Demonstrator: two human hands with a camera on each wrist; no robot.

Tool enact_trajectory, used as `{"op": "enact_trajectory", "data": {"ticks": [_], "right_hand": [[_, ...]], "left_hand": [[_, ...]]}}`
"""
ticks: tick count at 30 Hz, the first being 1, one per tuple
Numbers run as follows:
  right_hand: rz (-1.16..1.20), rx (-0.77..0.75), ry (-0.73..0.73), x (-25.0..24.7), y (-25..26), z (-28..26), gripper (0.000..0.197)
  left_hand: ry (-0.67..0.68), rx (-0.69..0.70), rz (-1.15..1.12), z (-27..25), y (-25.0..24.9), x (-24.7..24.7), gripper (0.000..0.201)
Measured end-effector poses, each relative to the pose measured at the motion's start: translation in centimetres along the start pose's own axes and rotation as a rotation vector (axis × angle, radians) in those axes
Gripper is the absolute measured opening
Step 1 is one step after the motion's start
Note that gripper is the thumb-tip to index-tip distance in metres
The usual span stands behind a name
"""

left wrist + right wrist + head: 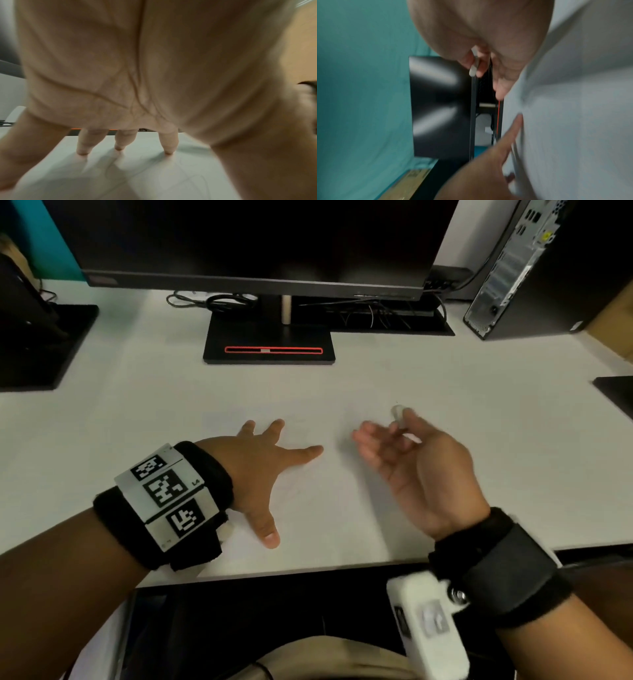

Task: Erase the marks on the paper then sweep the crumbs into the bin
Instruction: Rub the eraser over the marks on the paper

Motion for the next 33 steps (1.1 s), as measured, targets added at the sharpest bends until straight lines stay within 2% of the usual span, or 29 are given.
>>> {"op": "enact_trajectory", "data": {"ticks": [3,4,5,6,8,10,11,12,15,16,18,20,23,25,27,30,33], "right_hand": [[-0.292,0.375,0.242,2.3,-5.5,-2.2,0.024],[-0.363,0.464,0.284,2.4,-6.5,-2.5,0.026],[-0.353,0.488,0.263,2.0,-6.4,-2.0,0.027],[-0.275,0.443,0.19,1.3,-5.4,-1.0,0.027],[-0.102,0.188,-0.029,-0.9,-1.6,1.4,0.022],[-0.104,-0.022,-0.15,-1.9,1.8,1.8,0.016],[-0.163,-0.024,-0.136,-1.7,2.4,1.5,0.016],[-0.259,0.039,-0.077,-1.0,2.1,1.1,0.018],[-0.734,0.292,0.165,1.0,-1.0,-0.8,0.02],[-0.887,0.329,0.223,1.2,-1.9,-1.2,0.021],[-1.076,0.321,0.247,1.3,-2.7,-1.2,0.024],[-1.084,0.315,0.223,1.3,-3.0,-0.8,0.025],[-0.922,0.442,0.262,1.9,-4.4,-1.5,0.025],[-0.939,0.494,0.308,2.2,-5.2,-2.4,0.025],[-1.16,0.394,0.326,2.1,-5.1,-2.8,0.03],[-1.642,0.108,0.32,2.6,-4.2,-2.8,0.041],[-1.78,0.014,0.331,3.0,-4.0,-2.5,0.044]], "left_hand": [[0.0,0.003,-0.002,0.0,-0.1,0.2,0.143],[-0.001,0.002,0.007,0.0,-0.1,0.1,0.143],[0.001,0.0,0.011,-0.1,-0.2,0.2,0.143],[0.003,-0.001,0.006,-0.1,-0.2,0.2,0.142],[0.011,0.003,-0.013,-0.2,-0.3,0.3,0.142],[0.017,0.008,-0.015,-0.3,-0.4,0.5,0.144],[0.016,0.009,-0.008,-0.2,-0.4,0.5,0.146],[0.012,0.007,0.001,-0.2,-0.5,0.4,0.148],[0.003,-0.005,0.006,-0.1,-0.5,0.3,0.154],[0.0,-0.006,0.005,0.0,-0.5,0.3,0.156],[-0.013,-0.004,0.0,0.0,-0.3,0.4,0.159],[-0.02,-0.005,-0.009,-0.1,-0.3,0.3,0.161],[-0.023,-0.007,0.003,-0.1,-0.3,0.3,0.162],[-0.023,-0.001,0.005,-0.1,-0.3,0.3,0.161],[-0.022,0.002,0.003,0.0,-0.3,0.3,0.16],[-0.017,0.005,0.009,-0.1,-0.4,0.3,0.16],[-0.022,0.012,0.011,-0.1,-0.4,0.3,0.159]]}}
Point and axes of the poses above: each hand's wrist, its own z-axis towards the middle knuckle, its own x-axis out of the palm, y = z × x, the point moved 7 cm from there along z, towards the middle knuckle, and after that the axes turned 6 degrees about x, right-handed, at the moved point
